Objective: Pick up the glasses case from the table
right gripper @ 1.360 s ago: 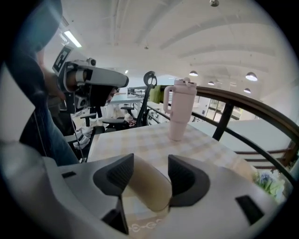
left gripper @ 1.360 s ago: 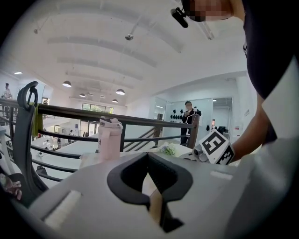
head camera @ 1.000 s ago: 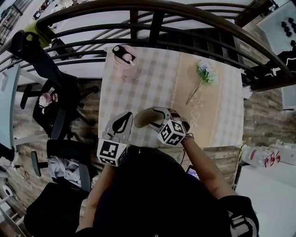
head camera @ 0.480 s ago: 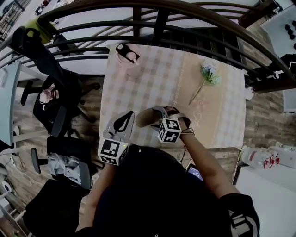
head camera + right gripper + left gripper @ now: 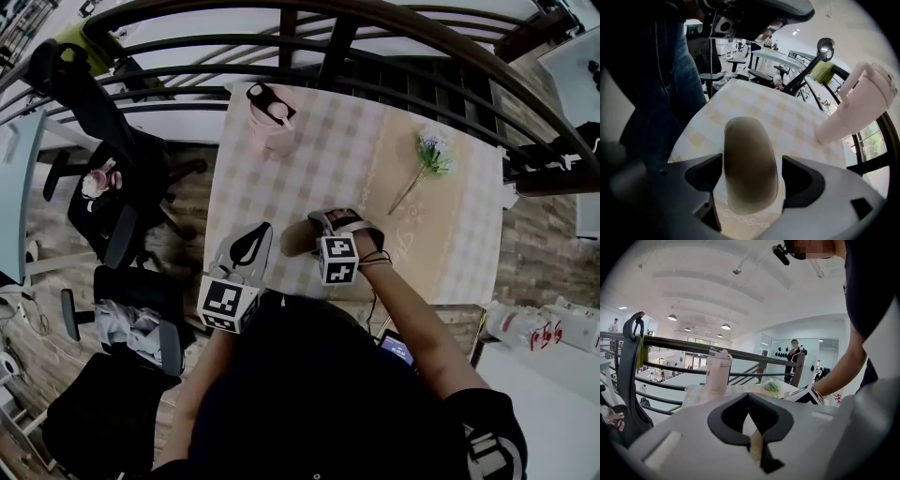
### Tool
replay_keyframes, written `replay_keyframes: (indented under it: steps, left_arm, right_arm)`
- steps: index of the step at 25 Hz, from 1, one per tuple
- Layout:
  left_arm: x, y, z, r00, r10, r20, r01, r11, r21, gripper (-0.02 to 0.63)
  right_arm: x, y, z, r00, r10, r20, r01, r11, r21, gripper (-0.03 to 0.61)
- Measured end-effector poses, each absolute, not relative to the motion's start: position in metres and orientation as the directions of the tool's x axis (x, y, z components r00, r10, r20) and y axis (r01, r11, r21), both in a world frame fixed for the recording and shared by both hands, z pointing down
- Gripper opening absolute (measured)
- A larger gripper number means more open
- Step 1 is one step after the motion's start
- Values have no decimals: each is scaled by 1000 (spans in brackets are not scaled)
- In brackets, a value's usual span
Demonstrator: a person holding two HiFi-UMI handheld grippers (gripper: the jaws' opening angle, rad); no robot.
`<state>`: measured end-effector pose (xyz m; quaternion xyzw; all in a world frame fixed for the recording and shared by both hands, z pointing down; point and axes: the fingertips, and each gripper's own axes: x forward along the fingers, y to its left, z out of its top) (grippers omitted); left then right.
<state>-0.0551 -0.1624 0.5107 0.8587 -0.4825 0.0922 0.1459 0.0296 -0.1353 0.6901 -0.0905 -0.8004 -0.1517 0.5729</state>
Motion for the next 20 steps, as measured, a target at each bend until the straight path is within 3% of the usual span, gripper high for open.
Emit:
replay_keyframes:
  steps: [20]
  left_arm:
    - [-75, -156, 513, 470, -825, 313, -882, -441, 165, 9]
  right_arm:
    - [26, -132, 712, -163, 83, 983, 459, 888, 1, 367]
